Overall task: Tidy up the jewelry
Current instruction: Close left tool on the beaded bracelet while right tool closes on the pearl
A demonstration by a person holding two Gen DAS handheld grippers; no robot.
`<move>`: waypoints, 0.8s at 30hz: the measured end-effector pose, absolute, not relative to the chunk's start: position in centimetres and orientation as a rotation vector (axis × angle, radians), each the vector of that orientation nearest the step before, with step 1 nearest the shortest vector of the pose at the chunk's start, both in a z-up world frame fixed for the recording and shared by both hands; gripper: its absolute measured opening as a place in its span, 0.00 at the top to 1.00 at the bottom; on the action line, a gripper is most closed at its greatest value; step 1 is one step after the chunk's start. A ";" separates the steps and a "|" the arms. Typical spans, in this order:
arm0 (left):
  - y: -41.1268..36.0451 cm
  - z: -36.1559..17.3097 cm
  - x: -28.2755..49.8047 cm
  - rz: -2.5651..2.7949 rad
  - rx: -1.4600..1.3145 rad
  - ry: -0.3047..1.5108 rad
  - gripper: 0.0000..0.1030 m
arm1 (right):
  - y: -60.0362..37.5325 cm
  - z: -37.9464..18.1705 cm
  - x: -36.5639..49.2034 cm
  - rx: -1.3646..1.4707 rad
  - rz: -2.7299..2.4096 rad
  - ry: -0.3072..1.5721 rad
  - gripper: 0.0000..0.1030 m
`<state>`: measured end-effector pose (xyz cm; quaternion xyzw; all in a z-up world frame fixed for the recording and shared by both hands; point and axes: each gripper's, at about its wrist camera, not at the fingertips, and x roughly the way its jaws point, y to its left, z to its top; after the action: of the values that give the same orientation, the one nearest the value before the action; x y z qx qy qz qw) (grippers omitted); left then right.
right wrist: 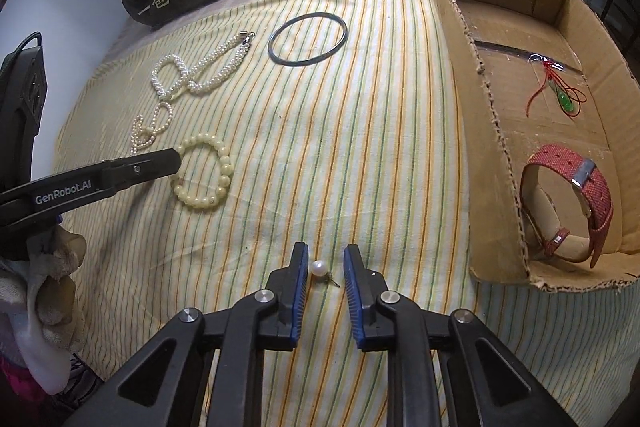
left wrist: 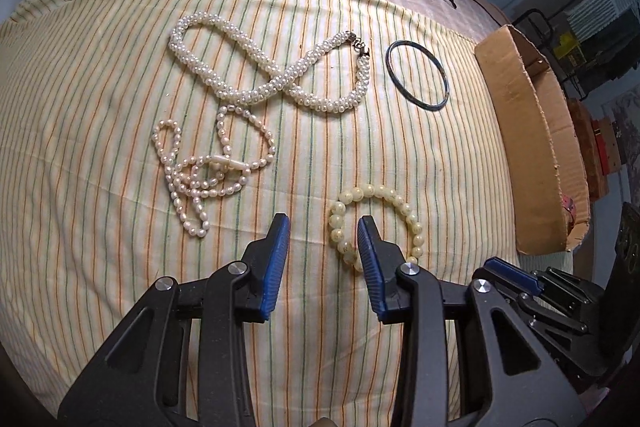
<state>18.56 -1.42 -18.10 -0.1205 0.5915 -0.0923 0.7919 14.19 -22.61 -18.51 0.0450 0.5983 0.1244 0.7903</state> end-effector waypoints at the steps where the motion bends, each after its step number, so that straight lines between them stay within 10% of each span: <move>1: -1.5 -18.1 18.7 -0.198 -0.259 1.272 0.66 | -22.5 -18.6 14.2 0.095 0.267 1.289 0.83; 24: -3.2 -18.3 19.1 -0.187 -0.148 1.235 0.95 | -22.2 -18.9 13.9 0.052 0.265 1.282 0.94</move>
<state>19.05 -3.24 -18.29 -0.0693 0.5777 -0.0875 0.8086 13.95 -22.18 -18.93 0.0240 0.5961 0.1231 0.7931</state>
